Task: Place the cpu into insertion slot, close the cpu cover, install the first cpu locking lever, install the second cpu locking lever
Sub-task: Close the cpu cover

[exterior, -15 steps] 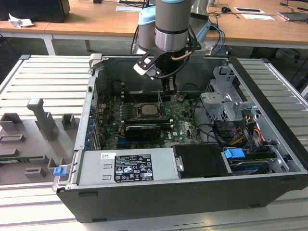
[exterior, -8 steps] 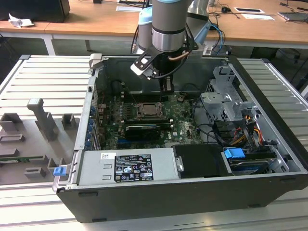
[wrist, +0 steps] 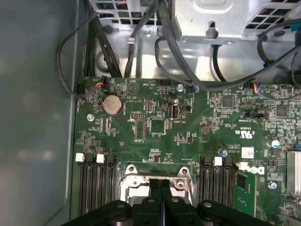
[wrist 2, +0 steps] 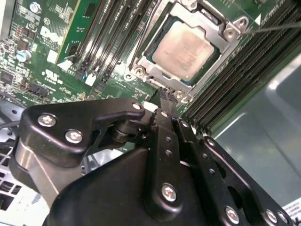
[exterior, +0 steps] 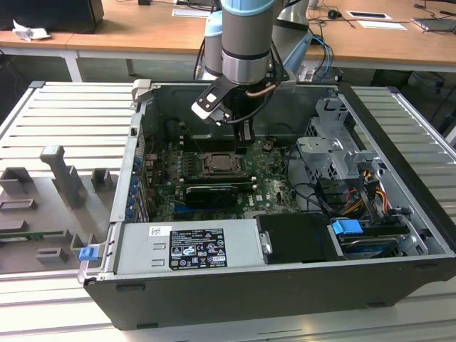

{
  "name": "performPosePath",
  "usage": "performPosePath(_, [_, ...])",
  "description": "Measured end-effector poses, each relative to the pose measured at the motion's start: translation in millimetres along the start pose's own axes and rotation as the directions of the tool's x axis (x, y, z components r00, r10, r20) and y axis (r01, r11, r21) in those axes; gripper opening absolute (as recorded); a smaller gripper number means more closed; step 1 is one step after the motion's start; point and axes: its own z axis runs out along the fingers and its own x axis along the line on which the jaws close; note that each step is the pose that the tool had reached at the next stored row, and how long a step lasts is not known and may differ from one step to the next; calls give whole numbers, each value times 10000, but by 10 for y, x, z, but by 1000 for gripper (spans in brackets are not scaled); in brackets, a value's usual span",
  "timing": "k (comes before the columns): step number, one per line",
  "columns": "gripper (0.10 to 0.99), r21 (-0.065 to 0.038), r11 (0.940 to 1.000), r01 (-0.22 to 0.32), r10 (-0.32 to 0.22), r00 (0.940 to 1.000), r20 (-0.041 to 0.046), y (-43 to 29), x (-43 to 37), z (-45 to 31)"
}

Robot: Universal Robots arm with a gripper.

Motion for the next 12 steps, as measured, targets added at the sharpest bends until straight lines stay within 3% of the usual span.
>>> performPosePath(4, [106,2,10000,52,-52,10000,-12,-65,4,2])
performPosePath(8, [106,0,10000,50,-50,10000,-32,-218,13,-8])
performPosePath(12, [106,0,10000,51,-51,10000,-32,-302,17,-14])
